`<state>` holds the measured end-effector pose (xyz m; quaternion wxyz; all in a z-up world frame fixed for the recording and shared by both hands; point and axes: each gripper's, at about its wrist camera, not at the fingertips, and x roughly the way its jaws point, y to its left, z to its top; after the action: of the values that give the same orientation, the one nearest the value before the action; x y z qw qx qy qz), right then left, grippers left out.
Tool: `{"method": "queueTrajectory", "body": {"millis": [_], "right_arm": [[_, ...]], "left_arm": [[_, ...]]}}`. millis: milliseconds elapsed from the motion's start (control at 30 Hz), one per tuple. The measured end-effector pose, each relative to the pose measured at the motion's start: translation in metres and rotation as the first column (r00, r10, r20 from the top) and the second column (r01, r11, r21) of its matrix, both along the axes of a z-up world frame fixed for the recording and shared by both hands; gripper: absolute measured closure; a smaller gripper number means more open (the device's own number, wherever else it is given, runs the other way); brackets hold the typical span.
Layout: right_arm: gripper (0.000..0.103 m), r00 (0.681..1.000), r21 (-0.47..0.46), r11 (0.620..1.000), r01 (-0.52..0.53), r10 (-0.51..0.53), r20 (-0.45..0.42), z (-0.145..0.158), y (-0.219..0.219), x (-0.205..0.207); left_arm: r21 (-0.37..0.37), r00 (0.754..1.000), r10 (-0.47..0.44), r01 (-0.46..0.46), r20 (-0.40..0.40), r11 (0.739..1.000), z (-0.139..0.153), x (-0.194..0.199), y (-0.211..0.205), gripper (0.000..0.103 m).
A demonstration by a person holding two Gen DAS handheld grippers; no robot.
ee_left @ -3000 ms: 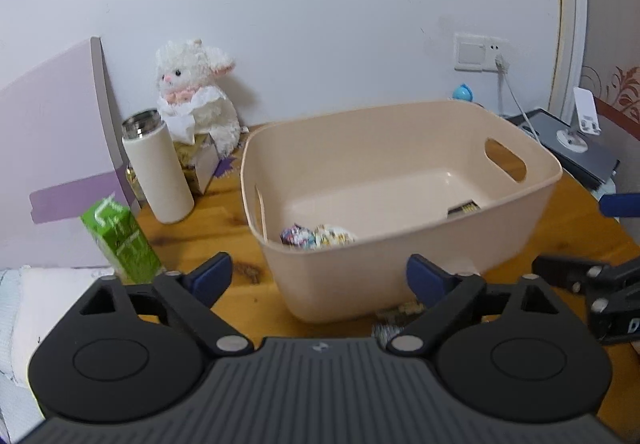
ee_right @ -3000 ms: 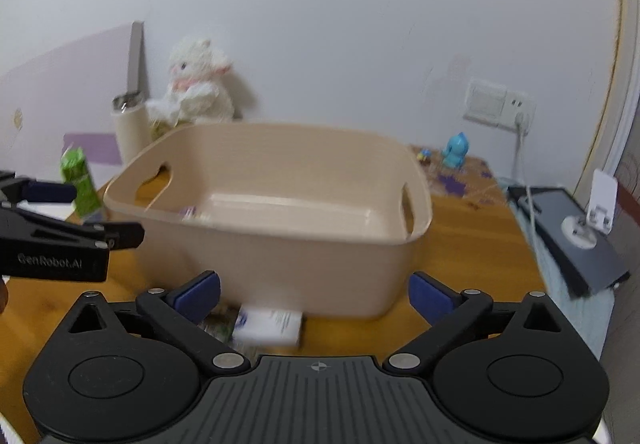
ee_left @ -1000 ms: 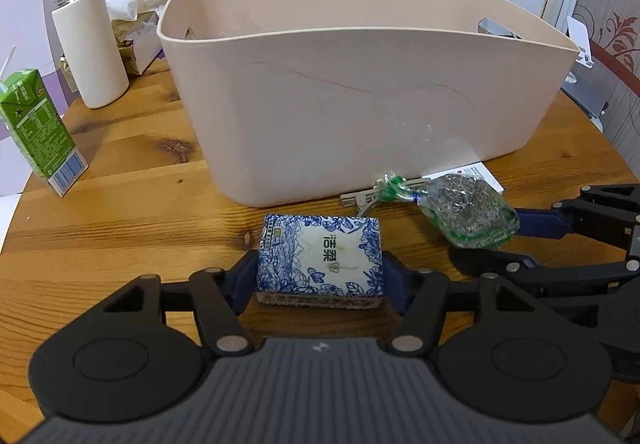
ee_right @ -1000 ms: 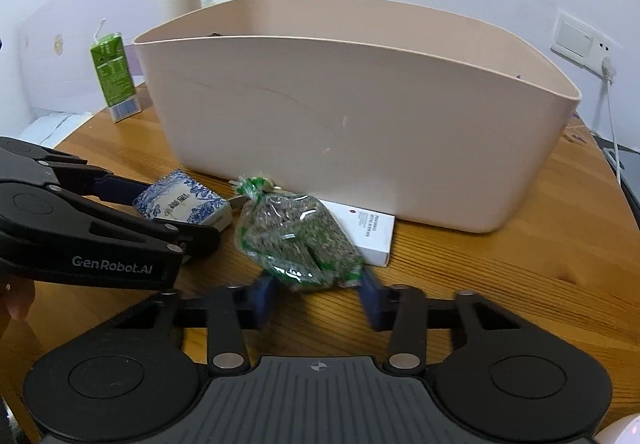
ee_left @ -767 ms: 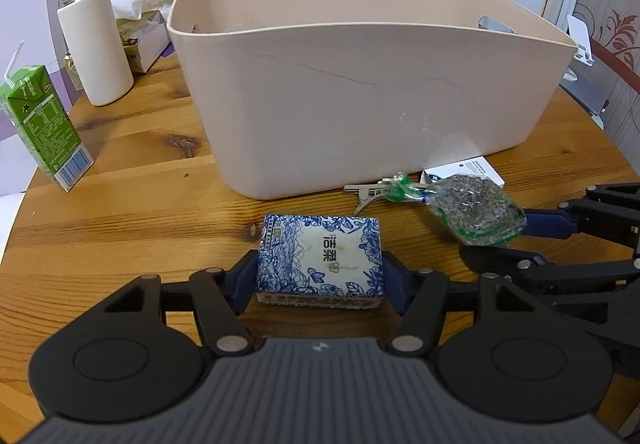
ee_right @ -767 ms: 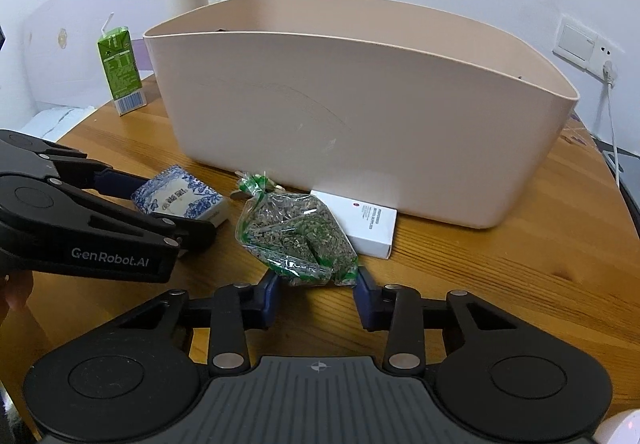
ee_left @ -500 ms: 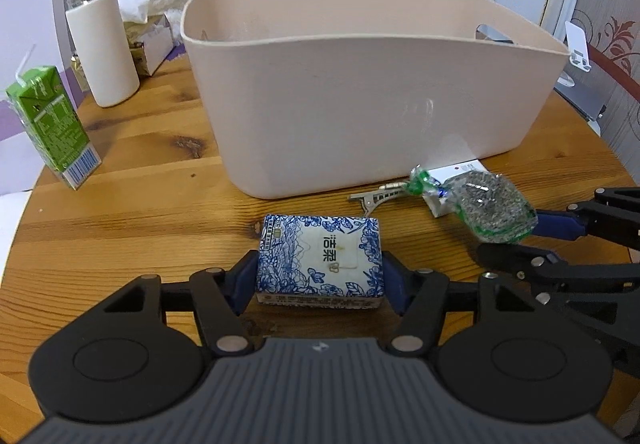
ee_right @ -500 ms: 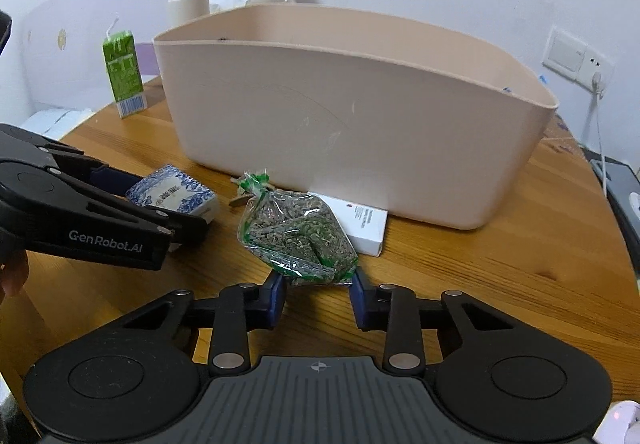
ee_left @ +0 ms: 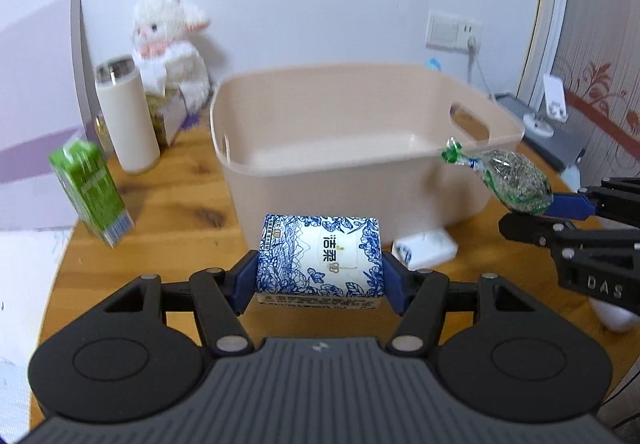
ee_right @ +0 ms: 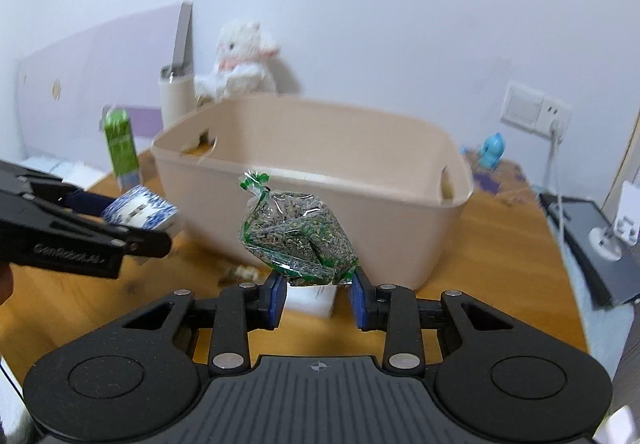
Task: Organize objects
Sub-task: 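Carry packet and mesh bag into the basket and release both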
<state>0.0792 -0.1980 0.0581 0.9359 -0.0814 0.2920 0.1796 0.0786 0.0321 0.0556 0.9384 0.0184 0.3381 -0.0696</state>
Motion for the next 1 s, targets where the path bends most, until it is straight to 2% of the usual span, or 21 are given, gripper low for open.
{"method": "queueTrajectory", "body": {"millis": [333, 500, 667, 833, 1000], "right_arm": [[0.072, 0.993, 0.032, 0.999, 0.036, -0.039, 0.113, 0.048, 0.001, 0.032], [0.072, 0.991, 0.032, 0.997, 0.063, -0.067, 0.116, 0.056, 0.007, 0.061], [0.072, 0.993, 0.005, 0.996, 0.093, -0.093, 0.077, 0.042, 0.013, 0.090], [0.072, 0.992, -0.015, 0.991, 0.129, -0.129, 0.005, 0.015, 0.015, 0.114], [0.072, 0.984, -0.022, 0.987, 0.160, -0.161, -0.070, -0.006, 0.017, 0.132]], "left_arm": [[0.008, 0.992, 0.017, -0.018, 0.129, 1.000, 0.050, 0.024, -0.009, 0.038], [0.023, 0.988, 0.028, -0.032, 0.154, 0.999, 0.059, 0.053, -0.017, 0.038], [0.051, 0.991, 0.064, -0.070, 0.121, 0.996, 0.046, 0.090, -0.025, 0.038], [0.042, 0.996, 0.084, -0.085, 0.031, 0.995, 0.026, 0.118, -0.028, 0.038], [0.075, 0.995, 0.099, -0.097, -0.023, 0.992, 0.004, 0.135, -0.028, 0.038]]}}
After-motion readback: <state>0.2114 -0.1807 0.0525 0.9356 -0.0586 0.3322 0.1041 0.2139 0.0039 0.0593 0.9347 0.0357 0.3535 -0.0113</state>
